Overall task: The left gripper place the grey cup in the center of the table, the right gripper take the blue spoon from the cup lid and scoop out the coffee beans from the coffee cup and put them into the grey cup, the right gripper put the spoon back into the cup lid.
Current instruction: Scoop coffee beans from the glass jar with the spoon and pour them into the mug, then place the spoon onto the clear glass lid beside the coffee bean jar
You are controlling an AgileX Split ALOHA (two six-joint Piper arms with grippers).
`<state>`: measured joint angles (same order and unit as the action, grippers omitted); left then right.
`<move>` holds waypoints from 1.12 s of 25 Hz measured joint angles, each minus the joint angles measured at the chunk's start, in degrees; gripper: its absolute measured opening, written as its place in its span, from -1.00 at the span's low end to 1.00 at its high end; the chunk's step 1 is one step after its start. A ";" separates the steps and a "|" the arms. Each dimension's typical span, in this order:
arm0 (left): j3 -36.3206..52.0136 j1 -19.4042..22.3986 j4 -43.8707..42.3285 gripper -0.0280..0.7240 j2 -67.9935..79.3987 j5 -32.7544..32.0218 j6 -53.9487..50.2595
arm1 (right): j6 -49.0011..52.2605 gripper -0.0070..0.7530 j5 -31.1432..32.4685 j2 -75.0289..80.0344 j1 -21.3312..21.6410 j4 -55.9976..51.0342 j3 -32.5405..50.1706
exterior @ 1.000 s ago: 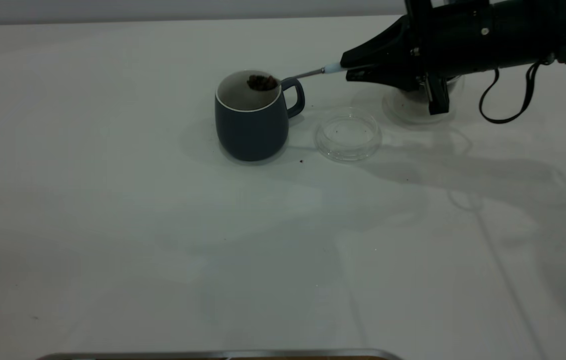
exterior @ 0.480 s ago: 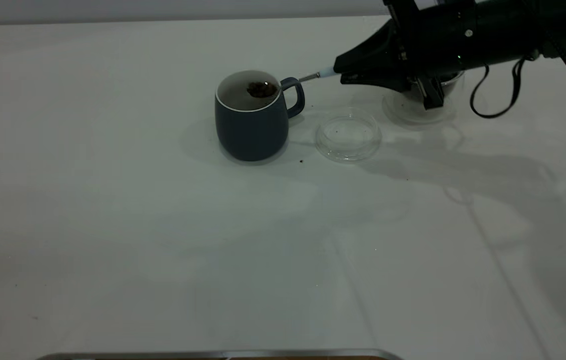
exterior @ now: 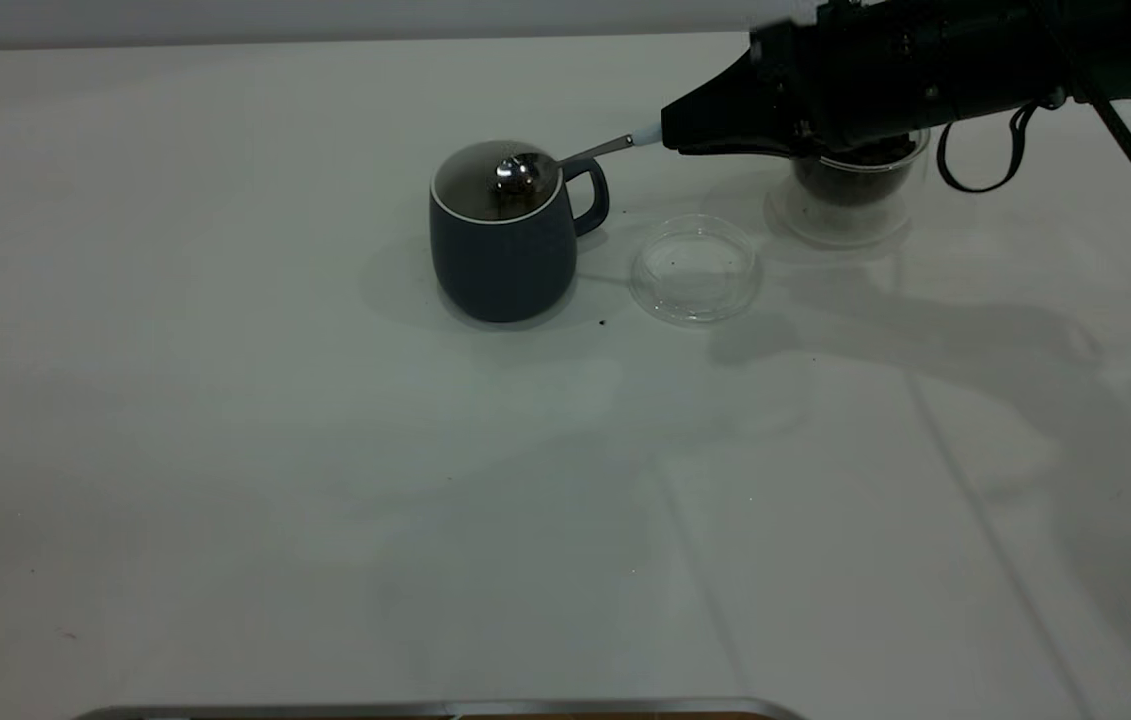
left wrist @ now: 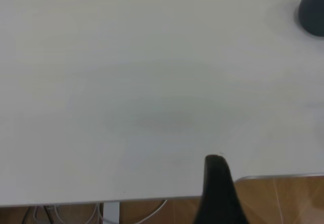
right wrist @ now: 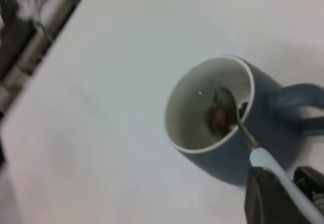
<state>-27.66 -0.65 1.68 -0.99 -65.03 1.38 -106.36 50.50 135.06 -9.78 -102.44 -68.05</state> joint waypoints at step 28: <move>0.00 0.00 0.00 0.65 0.00 0.00 0.14 | 28.90 -0.70 -8.31 -10.46 12.55 0.28 20.11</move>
<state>-27.66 -0.65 1.68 -0.99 -65.03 1.53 -77.47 42.19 124.60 2.77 -102.16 -47.94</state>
